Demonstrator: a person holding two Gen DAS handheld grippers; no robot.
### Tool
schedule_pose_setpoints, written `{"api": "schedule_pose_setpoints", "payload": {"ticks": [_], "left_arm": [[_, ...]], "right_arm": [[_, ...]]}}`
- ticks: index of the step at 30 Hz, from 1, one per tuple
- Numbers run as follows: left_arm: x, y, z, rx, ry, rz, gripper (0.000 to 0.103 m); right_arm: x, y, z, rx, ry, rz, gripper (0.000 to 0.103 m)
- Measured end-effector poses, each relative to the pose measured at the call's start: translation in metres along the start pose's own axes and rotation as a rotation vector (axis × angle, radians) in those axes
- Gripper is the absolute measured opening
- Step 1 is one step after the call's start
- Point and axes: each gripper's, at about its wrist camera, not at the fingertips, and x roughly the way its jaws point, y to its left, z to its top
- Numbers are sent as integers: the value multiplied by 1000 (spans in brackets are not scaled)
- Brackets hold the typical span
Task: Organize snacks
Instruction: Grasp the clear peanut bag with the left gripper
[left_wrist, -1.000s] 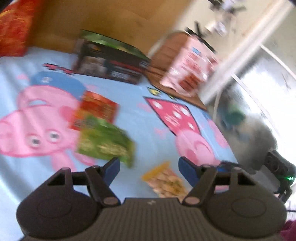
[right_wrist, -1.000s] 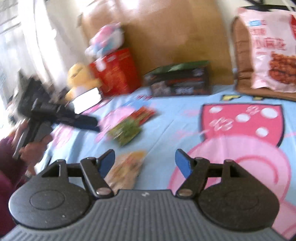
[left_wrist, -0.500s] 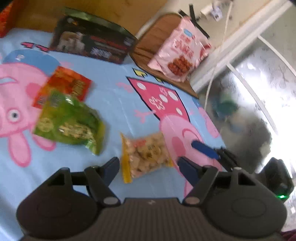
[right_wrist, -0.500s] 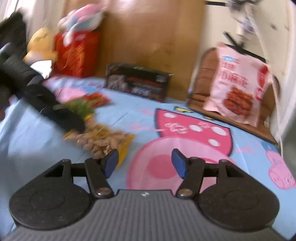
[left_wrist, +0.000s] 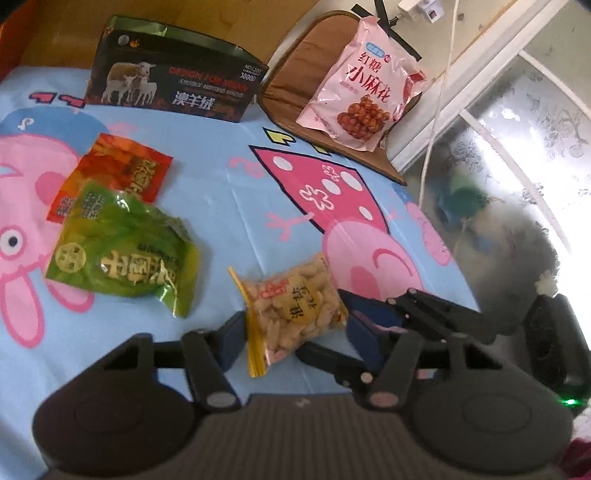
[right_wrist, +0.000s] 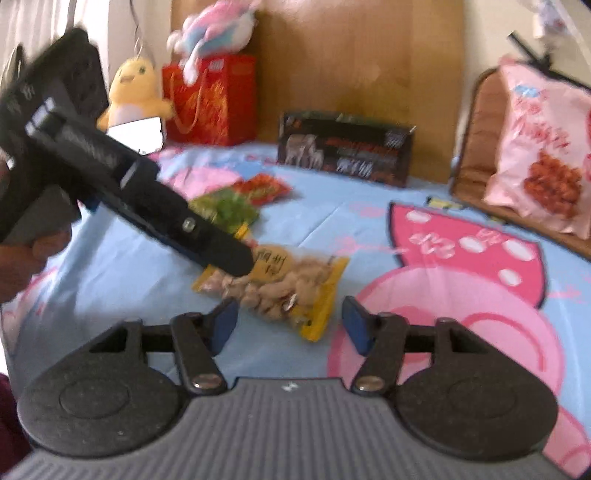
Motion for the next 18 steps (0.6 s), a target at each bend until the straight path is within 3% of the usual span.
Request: {"api": "schedule_pose_setpoints", "payload": {"ticks": [3,6,11,18], "left_arm": [[-1,0,5,-7,-2,12,46],[-5,-3,20,1,-25,-12,46],[-14,-8,58,55,-86,-16,46],[-17,-1,134,94,-191,37,46]], "right_arm": [[2,0,1,17,-30,-2,43],[2,-8,5,68,-56,-9,37],[3,-20,22,105,-125,-41,36],[27,-57,79,90,-244,-67,35]]}}
